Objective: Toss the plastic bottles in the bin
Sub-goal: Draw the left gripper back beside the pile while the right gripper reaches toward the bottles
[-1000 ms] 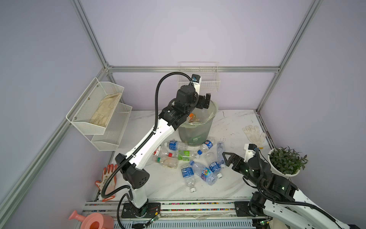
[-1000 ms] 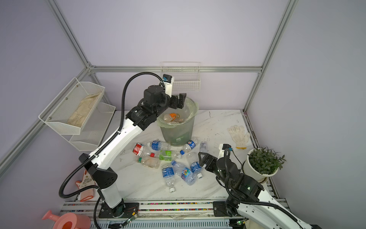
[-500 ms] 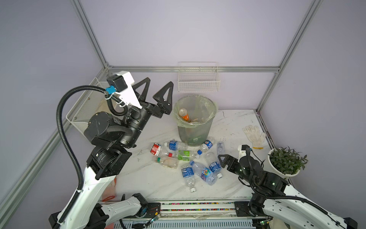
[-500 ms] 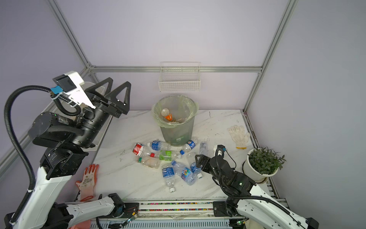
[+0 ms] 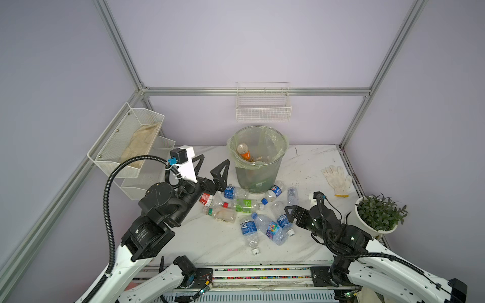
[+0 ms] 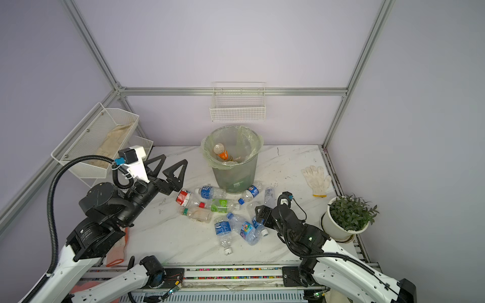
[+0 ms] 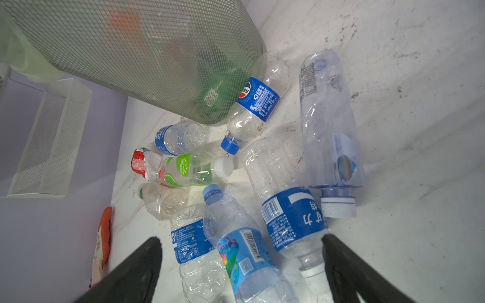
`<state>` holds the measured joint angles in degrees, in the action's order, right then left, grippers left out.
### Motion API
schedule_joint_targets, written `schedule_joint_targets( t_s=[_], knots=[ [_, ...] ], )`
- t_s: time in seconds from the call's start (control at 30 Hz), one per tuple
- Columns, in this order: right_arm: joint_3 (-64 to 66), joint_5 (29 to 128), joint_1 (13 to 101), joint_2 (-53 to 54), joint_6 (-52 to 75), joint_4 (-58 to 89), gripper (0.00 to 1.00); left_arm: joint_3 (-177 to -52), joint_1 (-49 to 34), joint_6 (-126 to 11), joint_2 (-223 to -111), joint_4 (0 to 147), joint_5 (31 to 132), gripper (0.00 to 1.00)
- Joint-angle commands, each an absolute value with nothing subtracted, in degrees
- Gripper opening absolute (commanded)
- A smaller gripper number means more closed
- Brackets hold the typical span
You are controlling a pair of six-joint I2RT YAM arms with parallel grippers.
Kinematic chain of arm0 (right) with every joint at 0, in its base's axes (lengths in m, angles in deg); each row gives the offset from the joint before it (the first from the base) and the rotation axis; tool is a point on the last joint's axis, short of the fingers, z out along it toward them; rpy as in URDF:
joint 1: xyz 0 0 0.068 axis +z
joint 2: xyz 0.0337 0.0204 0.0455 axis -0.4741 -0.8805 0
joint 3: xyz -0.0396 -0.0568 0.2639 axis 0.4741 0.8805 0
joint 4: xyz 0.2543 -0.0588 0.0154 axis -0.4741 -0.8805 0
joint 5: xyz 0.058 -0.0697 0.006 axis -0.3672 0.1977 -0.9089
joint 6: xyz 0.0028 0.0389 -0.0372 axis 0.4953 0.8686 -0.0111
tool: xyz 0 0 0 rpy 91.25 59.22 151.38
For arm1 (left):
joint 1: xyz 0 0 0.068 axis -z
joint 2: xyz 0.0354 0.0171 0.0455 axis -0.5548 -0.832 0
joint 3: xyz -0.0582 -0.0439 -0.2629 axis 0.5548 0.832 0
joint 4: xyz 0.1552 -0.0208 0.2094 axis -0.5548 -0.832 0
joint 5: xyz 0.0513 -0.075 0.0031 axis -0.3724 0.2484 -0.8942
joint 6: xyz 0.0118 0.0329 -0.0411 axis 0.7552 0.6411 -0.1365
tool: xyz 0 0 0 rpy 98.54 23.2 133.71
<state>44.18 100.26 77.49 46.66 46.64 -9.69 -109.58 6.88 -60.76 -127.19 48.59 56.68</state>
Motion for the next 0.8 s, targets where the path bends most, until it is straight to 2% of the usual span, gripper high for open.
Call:
schedule_joint_targets(
  t_s=[0.0,0.47,0.77],
  knots=[
    [44.3,99.3,77.5,45.5,44.4,-8.1,0.97,-104.0,6.9,-65.0,-124.5,44.8,54.8,1.00],
    [42.9,92.9,77.7,37.3,35.6,-6.3,0.97,-91.0,6.9,-72.0,-113.5,31.7,53.0,1.00],
    [39.7,95.5,82.0,31.1,33.8,-6.8,0.92,-88.3,6.8,-74.3,-110.1,28.4,52.7,1.00]
  ],
)
